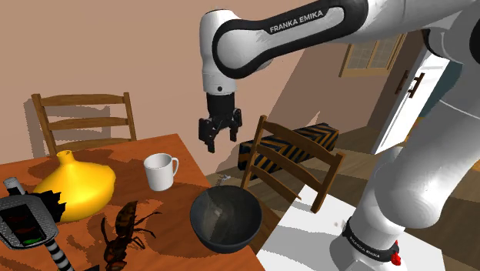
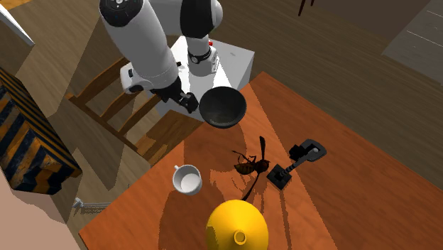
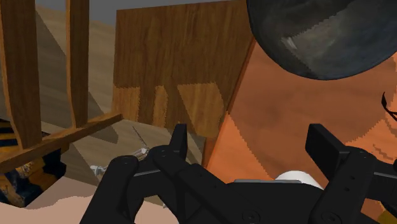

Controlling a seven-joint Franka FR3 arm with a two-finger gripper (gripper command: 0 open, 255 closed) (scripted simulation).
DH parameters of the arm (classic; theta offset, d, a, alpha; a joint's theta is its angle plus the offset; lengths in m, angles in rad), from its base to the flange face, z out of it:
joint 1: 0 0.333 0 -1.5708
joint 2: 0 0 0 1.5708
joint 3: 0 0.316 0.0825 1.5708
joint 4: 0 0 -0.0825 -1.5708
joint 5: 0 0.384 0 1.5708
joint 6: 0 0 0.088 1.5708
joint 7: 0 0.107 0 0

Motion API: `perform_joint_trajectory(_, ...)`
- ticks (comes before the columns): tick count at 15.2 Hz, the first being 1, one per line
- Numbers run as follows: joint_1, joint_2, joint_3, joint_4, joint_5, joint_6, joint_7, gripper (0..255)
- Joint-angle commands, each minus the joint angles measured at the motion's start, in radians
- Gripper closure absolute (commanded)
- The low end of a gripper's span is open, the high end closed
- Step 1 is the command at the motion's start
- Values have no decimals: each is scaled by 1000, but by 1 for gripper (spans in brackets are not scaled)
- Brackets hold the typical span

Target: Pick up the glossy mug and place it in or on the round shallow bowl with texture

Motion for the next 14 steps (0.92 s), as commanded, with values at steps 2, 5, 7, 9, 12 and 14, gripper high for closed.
perform_joint_trajectory(2,10,119,28,86,-33,40,53,0)
perform_joint_trajectory(5,25,234,49,185,-75,59,106,0)
perform_joint_trajectory(7,40,313,57,258,-106,65,140,0)
perform_joint_trajectory(9,58,393,63,338,-138,65,173,0)
perform_joint_trajectory(12,93,515,63,472,-186,53,216,0)
perform_joint_trajectory(14,120,600,60,573,-217,37,240,0)
